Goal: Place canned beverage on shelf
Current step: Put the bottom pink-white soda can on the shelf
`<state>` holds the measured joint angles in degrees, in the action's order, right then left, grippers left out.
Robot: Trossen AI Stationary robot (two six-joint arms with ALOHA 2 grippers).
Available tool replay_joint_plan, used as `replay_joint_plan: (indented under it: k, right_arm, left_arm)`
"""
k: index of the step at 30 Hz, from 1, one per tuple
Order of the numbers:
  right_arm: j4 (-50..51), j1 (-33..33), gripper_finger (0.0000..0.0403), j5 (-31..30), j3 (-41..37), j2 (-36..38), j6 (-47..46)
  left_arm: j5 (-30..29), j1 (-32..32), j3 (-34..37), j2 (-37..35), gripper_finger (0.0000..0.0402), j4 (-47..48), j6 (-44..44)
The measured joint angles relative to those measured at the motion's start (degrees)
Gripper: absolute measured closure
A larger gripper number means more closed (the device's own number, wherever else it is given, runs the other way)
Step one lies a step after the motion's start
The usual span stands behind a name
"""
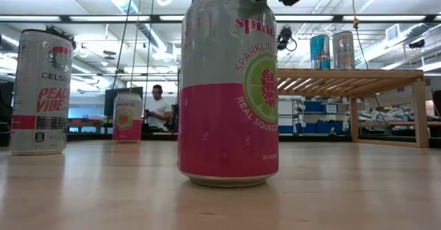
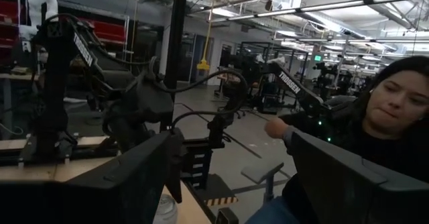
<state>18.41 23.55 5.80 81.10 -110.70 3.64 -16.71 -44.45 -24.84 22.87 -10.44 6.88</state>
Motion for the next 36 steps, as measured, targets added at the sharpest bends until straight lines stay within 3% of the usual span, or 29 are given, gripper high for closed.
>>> replay_joint_plan:
  k: [14, 27, 36]
  right_arm:
    - [0.7, 0.0, 0.0018, -1.84, 0.0, -0.06, 1.07]
    - [1.79, -0.04, 0.0091, -1.9, 0.0, -0.06, 1.1]
    - [2.98, -0.66, 0.0094, -2.54, 0.24, 0.33, -3.03]
  left_arm:
    - [0.0, 0.0, 0.0, 0.44, 0.0086, 0.96, 1.2]
    - [0.0, 0.0, 0.0, 0.42, 0.0086, 1.36, 1.01]
    - [0.0, 0.0, 0.0, 0.37, 0.0086, 1.32, 0.85]
